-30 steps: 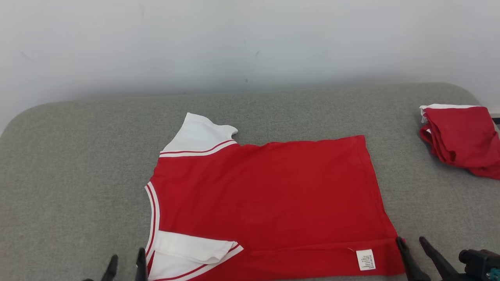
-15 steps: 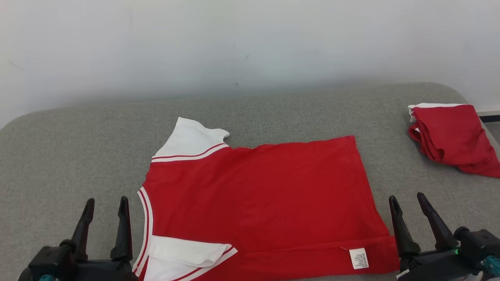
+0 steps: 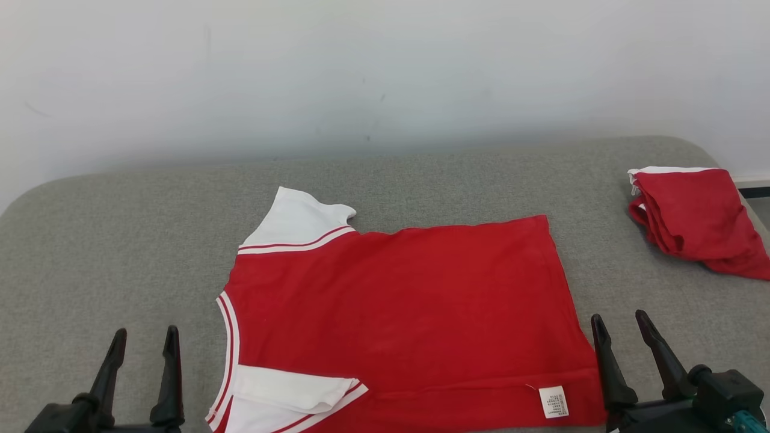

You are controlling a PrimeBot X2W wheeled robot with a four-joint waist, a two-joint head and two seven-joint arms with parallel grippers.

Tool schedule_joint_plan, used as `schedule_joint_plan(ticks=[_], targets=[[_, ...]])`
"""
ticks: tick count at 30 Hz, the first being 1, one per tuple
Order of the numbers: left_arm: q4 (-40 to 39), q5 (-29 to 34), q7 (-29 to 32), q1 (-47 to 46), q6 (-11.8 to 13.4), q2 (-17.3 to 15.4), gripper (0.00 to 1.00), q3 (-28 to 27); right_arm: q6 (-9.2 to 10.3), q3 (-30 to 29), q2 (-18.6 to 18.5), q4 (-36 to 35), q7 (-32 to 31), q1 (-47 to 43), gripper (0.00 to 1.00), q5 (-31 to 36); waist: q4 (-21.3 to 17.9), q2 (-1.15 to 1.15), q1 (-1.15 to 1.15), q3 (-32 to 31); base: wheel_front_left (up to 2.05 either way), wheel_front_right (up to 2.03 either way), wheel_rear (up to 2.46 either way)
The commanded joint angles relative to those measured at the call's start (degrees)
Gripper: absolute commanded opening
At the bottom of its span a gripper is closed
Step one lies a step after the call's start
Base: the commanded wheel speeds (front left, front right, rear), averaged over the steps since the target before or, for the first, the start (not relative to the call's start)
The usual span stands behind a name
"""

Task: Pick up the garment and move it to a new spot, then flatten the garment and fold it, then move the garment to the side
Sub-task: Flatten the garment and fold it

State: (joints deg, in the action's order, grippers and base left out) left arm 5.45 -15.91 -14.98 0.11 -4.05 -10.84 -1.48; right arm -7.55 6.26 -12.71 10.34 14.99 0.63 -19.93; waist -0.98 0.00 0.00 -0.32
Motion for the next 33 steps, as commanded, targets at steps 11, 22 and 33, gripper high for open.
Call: schedule_joint_plan(ticks=[11, 22, 33], targets=[[0.46, 1.53, -0.24, 2.57, -1.42, 1.76, 1.0, -2.65, 0.16, -1.65, 1.18, -0.23, 0.22, -3.17, 1.0, 1.08, 0.64, 0.0, 0.0, -0.39, 0.0, 0.0, 0.0], [3.46, 3.34, -0.19, -0.08, -2.46, 0.57, 1.0, -1.75, 0.16, -1.42, -0.26, 0.57, 0.21, -1.35, 1.0, -0.31, -0.28, 0.0, 0.0, 0.78, 0.0, 0.0, 0.0], [9.29, -0.48, 7.26, -22.06, -3.32, -8.77, 1.0, 4.51, 0.16, 0.77, -6.37, 5.9, -7.8, 12.74, 1.0, -7.06, -2.55, 0.0, 0.0, 9.83, 0.0, 0.0, 0.0]])
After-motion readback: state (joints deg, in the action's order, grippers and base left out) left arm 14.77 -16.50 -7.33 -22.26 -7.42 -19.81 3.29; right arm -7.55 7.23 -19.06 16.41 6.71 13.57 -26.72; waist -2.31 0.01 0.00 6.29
